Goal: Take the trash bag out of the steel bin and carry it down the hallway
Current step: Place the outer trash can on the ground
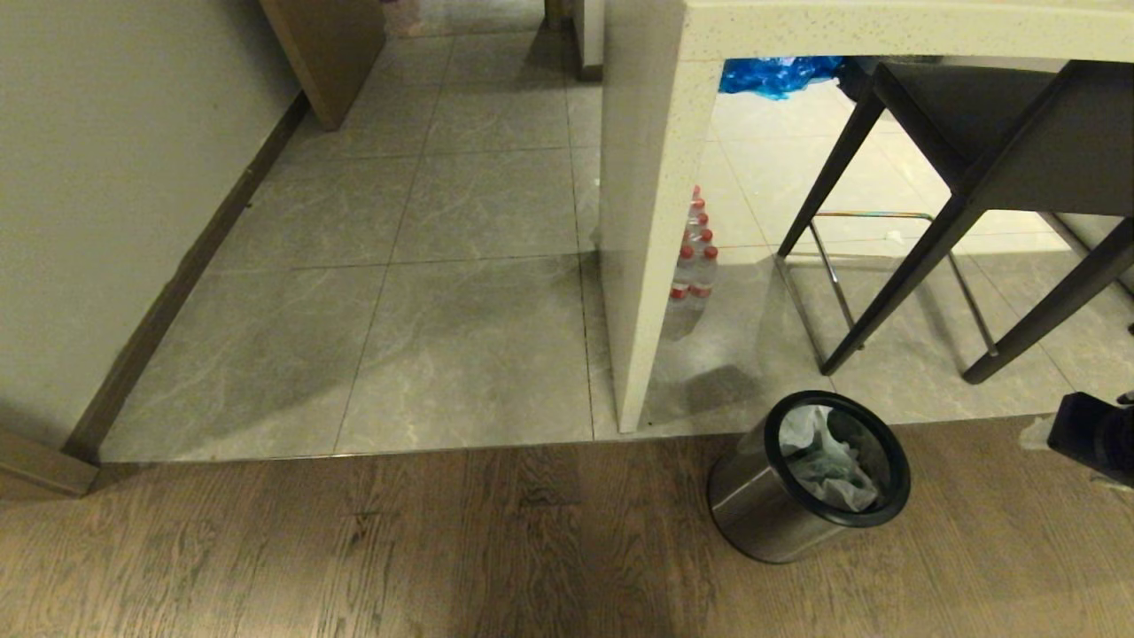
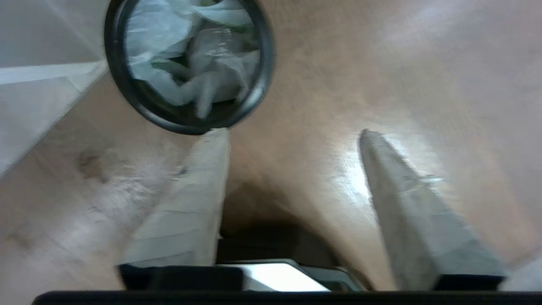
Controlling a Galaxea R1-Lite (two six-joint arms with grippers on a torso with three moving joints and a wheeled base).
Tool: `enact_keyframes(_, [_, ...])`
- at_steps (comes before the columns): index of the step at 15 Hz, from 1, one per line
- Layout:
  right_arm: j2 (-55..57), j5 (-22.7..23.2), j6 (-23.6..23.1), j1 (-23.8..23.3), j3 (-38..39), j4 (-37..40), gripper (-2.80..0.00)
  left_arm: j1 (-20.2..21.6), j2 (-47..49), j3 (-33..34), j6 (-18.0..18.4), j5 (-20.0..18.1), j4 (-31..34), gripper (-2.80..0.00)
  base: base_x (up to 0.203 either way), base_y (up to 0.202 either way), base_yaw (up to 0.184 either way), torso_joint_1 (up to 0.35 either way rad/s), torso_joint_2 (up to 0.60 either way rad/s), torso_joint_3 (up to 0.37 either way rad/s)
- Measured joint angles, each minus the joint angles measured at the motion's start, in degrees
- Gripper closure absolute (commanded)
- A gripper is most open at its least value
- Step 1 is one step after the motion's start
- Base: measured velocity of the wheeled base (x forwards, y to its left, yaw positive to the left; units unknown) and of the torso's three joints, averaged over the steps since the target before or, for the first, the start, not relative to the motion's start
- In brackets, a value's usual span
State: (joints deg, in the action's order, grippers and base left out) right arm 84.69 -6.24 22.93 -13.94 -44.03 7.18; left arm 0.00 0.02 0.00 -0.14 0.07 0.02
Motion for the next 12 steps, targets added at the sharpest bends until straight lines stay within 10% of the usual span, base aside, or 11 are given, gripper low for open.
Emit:
enact_keyframes(7, [20.03, 1.03, -0.59, -2.85, 4.76, -28.8, -2.8, 0.0, 0.0, 0.0, -0.04, -0.02, -0.02, 0.0, 0.0, 0.0, 0.0, 0.0, 0.0, 0.0])
enact_keyframes(12, [31.21, -2.93, 0.98, -1.12, 3.98, -35.66, -2.8, 0.0, 0.0, 0.0, 0.0, 0.0, -0.02, 0.0, 0.0, 0.0, 0.0, 0.0, 0.0, 0.0])
